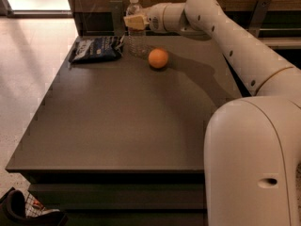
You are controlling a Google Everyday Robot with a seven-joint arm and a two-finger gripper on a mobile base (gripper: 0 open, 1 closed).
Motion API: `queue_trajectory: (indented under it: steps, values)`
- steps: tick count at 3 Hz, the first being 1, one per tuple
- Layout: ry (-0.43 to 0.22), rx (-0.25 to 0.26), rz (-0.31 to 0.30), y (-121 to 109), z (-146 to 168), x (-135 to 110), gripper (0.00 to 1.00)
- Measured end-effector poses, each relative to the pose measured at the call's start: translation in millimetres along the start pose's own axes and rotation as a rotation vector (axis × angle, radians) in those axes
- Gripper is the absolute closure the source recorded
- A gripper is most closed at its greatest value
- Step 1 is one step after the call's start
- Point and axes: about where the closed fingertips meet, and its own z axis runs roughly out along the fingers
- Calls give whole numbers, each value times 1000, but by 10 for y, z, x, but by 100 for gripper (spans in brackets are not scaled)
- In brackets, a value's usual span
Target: Move water bottle near blue chip bag
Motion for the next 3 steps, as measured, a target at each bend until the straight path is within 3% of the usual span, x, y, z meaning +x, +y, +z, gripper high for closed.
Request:
queue_trajectory:
  steps: [1,2,3]
  values:
    - [0,0,0,0,-1,-8,51]
    - [1,-6,1,26,33,1,20]
    - [2,-9,2,43,56,8,0]
